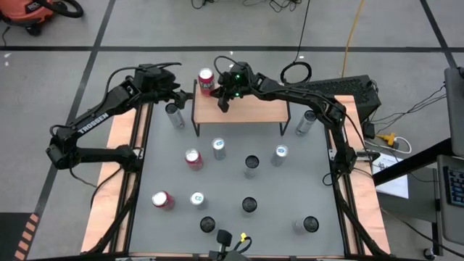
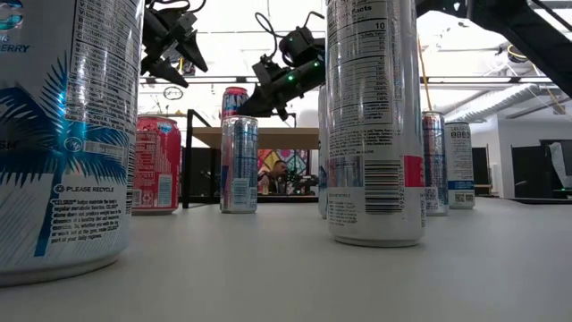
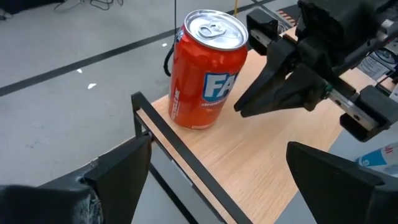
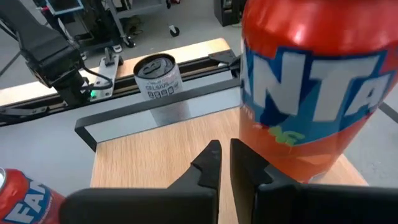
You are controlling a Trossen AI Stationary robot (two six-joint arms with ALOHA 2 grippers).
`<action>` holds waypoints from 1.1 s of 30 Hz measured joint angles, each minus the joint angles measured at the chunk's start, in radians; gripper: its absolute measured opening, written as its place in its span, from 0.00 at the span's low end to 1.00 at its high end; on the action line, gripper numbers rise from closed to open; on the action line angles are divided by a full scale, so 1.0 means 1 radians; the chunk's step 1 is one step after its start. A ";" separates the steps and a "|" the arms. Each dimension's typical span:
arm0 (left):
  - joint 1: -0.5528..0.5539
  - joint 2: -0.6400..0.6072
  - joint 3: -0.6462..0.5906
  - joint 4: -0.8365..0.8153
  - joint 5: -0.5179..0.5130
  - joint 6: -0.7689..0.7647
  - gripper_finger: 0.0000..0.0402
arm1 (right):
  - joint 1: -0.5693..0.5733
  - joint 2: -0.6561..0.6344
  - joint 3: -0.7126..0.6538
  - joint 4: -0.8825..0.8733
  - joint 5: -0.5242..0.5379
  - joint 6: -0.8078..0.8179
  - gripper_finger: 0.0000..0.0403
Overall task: Place canned beverage on shelf
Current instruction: Put the bottom right red soda can on the shelf
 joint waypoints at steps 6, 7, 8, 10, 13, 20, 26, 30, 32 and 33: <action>0.000 0.000 0.000 -0.003 0.000 -0.023 0.93 | 0.001 0.005 0.000 0.034 0.001 0.002 0.00; 0.000 0.000 0.000 -0.003 0.000 -0.023 0.93 | 0.001 0.005 0.000 0.042 0.001 0.003 0.00; 0.000 0.000 0.000 -0.003 0.000 -0.022 0.93 | 0.001 0.005 0.000 0.050 0.001 0.003 0.00; 0.000 0.000 0.000 -0.003 0.000 -0.022 0.93 | 0.001 0.005 0.000 0.056 0.001 0.003 0.00; 0.000 0.000 0.000 -0.004 0.000 -0.022 0.93 | 0.001 0.005 0.000 0.052 0.002 0.003 0.00; 0.000 0.000 0.000 -0.005 0.000 -0.023 0.93 | 0.001 0.005 0.000 0.053 0.007 0.003 0.00; 0.000 0.000 0.000 -0.005 0.000 -0.023 0.93 | 0.001 0.005 0.000 0.053 0.008 -0.003 0.00; 0.000 0.000 0.000 -0.005 0.000 -0.023 0.93 | 0.001 0.005 0.000 0.053 0.035 -0.004 0.00; 0.000 0.000 0.000 -0.005 0.000 -0.023 0.93 | 0.001 0.005 0.000 0.058 0.035 -0.004 0.00; 0.000 0.000 0.000 -0.005 0.000 -0.024 0.93 | 0.001 0.005 0.000 0.061 0.035 -0.004 0.00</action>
